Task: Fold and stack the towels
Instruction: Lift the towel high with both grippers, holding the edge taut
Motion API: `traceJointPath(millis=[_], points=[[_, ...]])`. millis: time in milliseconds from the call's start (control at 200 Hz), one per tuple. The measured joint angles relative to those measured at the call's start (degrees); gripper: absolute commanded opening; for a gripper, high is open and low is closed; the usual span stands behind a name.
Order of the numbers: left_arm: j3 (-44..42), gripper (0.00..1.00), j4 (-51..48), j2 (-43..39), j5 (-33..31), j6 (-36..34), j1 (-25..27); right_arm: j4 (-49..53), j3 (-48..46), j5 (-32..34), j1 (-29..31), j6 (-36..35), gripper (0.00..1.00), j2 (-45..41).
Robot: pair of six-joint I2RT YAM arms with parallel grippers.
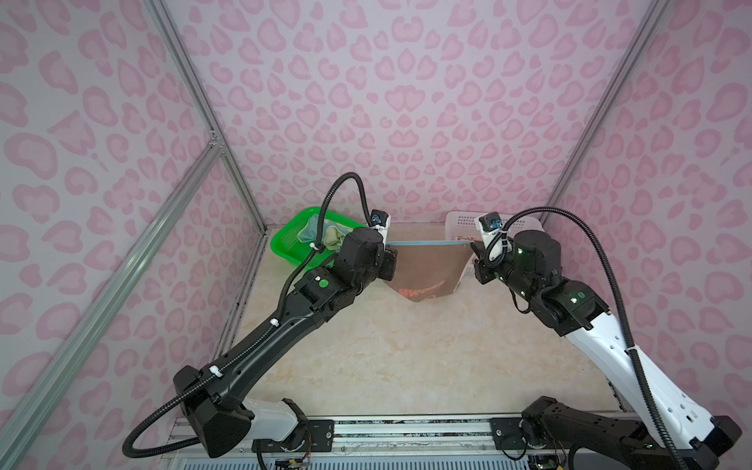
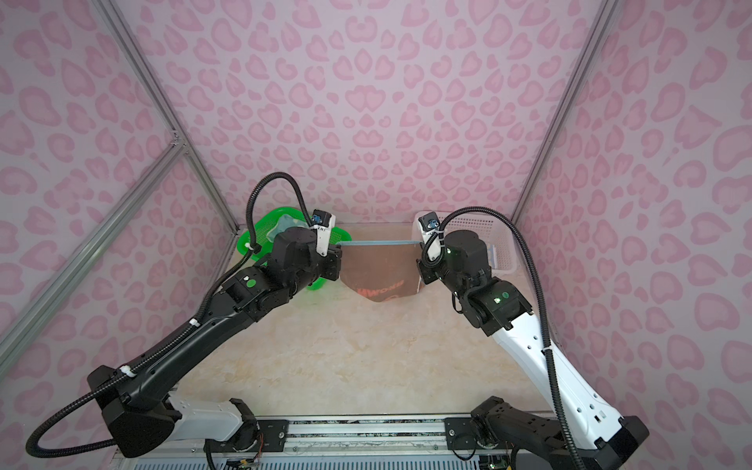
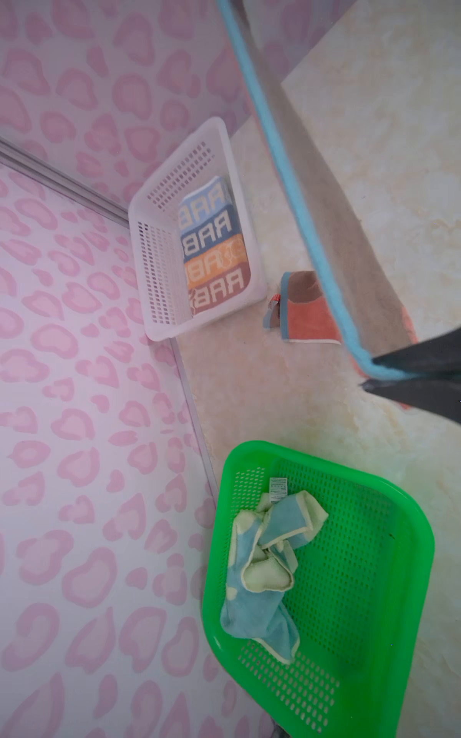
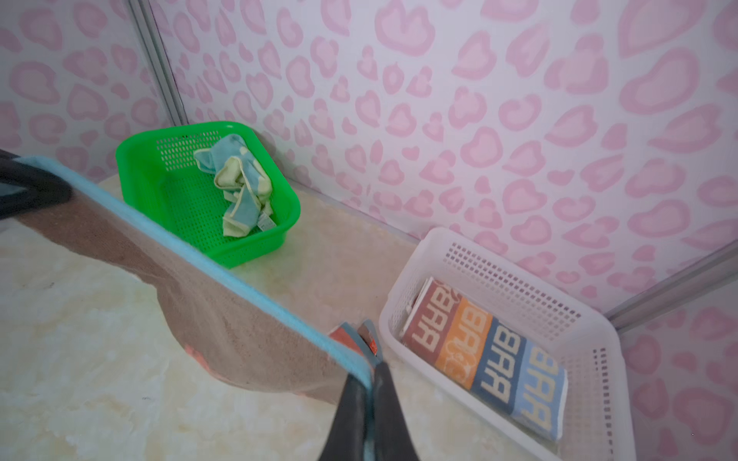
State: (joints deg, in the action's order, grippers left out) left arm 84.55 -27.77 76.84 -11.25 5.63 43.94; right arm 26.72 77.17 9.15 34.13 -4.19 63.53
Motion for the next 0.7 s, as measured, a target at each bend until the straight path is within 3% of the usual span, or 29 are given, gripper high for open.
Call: traceJointPath(millis=[370,700], points=[[4.44,0.02,-2.73,-16.41,11.45,0.07,0.00,5.51,10.78,-4.44,9.97,-3.10,0.00,-6.86],[8.98,0.02,-3.58,-19.50,16.70,0.11,0.07,3.30,15.32,-14.01,11.37,-2.03,0.00,-10.14]])
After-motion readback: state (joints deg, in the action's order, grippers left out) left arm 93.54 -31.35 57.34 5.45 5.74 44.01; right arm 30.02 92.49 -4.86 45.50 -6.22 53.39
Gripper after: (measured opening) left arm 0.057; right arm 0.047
